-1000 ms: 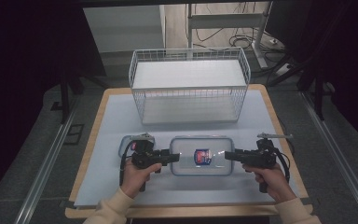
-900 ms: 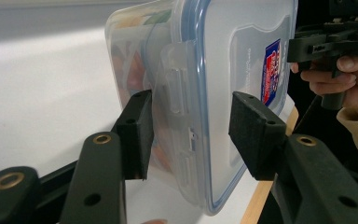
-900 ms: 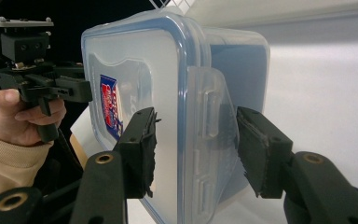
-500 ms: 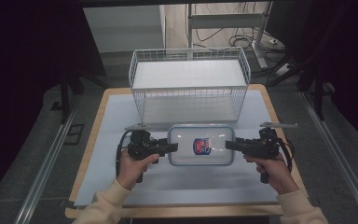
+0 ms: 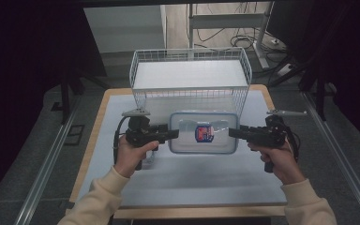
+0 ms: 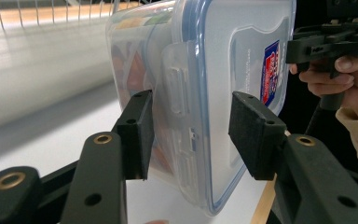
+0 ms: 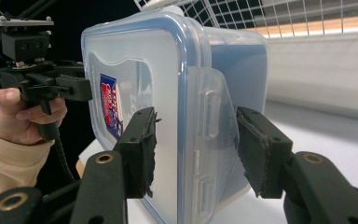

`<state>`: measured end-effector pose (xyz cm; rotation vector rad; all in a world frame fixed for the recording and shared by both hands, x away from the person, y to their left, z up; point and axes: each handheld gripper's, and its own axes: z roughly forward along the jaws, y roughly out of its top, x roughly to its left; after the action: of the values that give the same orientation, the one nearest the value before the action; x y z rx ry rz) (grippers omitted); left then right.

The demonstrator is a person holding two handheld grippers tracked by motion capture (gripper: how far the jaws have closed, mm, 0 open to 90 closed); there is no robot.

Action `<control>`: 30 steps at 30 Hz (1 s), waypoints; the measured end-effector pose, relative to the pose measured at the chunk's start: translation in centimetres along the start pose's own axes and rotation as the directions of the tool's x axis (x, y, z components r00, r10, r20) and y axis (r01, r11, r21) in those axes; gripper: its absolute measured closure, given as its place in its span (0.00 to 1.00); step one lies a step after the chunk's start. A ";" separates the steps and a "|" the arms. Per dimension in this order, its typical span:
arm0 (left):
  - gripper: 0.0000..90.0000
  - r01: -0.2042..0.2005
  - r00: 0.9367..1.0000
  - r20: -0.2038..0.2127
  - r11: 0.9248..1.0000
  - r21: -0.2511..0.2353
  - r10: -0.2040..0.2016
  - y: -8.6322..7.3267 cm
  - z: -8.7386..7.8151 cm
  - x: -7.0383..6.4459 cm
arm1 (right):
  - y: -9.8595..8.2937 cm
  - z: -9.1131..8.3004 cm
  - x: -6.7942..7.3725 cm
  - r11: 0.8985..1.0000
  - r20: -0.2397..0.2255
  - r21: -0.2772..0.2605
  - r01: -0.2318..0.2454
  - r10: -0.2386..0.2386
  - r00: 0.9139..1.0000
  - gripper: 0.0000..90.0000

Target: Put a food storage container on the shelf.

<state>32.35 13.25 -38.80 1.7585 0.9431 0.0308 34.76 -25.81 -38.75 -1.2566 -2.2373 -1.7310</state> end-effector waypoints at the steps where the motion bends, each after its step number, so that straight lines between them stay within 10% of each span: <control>1: 0.58 -0.003 1.000 -0.003 1.000 -0.005 0.003 0.3 -0.1 -0.1 | 0.2 0.0 0.1 1.000 -0.002 -0.004 0.003 -0.003 1.000 0.55; 30: 0.58 -0.031 0.999 -0.018 0.998 -0.062 0.030 7.9 -1.5 2.0 | 9.2 1.1 0.8 0.995 0.016 -0.040 0.089 -0.088 0.996 0.55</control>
<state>37.58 14.92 -32.56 1.7179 0.9183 0.0944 40.34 -24.03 -31.53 -1.1987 -2.3110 -1.8121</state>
